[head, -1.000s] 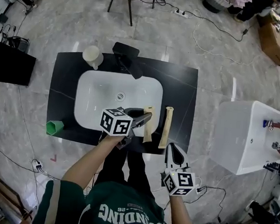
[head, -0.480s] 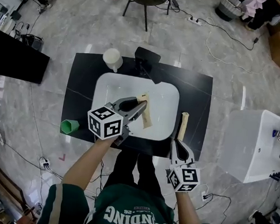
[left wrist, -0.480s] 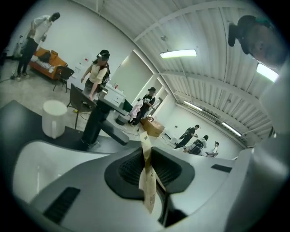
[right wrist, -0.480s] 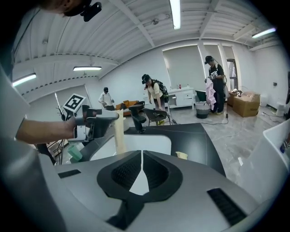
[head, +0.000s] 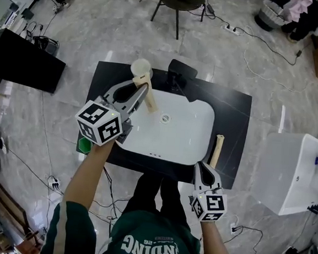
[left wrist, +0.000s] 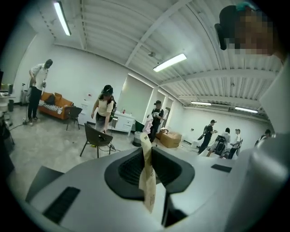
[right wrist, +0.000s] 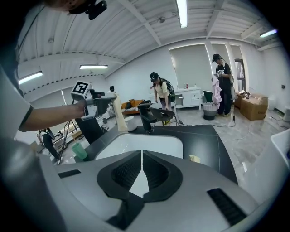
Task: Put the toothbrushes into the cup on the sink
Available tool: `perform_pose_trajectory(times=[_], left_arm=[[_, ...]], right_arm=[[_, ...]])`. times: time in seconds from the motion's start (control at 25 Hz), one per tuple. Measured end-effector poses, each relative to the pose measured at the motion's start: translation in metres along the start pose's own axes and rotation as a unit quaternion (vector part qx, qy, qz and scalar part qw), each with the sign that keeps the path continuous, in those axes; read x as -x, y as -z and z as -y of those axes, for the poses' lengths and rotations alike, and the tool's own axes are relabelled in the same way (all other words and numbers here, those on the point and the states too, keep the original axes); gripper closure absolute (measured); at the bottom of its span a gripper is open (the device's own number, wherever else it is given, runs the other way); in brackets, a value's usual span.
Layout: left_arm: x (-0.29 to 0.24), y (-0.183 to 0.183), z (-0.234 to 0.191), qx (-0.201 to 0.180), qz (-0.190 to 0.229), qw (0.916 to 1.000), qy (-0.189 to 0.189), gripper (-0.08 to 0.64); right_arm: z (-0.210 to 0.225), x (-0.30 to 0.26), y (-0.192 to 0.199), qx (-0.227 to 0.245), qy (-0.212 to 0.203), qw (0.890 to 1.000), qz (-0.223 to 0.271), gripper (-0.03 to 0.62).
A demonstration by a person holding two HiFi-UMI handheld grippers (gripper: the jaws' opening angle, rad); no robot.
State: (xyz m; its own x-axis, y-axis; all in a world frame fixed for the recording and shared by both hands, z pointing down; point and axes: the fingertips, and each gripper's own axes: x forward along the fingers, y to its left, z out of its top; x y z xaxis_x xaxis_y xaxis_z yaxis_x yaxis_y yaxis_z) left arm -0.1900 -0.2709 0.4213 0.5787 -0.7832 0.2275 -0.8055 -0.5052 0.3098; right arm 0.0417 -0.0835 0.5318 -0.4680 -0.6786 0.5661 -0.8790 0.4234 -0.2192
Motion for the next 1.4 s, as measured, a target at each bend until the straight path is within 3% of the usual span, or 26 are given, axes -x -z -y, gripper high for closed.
perform_pose_trajectory(times=[0.28, 0.56, 0.92, 1.4], left_arm=[[-0.005, -0.068, -0.051, -0.033, 0.062, 0.9962, -0.052, 0.497], [-0.019, -0.087, -0.093, -0.048, 0.072, 0.9925, -0.087, 0.497], [-0.045, -0.062, -0.134, -0.031, 0.074, 0.9908, -0.109, 0.497], [-0.063, -0.003, -0.156, 0.007, 0.027, 0.9911, -0.130, 0.497]], right_arm=[[0.004, -0.003, -0.002, -0.011, 0.007, 1.000, -0.002, 0.549], [0.004, -0.005, 0.004, -0.017, 0.015, 1.000, -0.008, 0.549], [0.006, -0.009, 0.009, -0.016, 0.020, 1.000, -0.018, 0.549], [0.012, 0.001, 0.015, -0.033, 0.031, 0.999, -0.027, 0.549]])
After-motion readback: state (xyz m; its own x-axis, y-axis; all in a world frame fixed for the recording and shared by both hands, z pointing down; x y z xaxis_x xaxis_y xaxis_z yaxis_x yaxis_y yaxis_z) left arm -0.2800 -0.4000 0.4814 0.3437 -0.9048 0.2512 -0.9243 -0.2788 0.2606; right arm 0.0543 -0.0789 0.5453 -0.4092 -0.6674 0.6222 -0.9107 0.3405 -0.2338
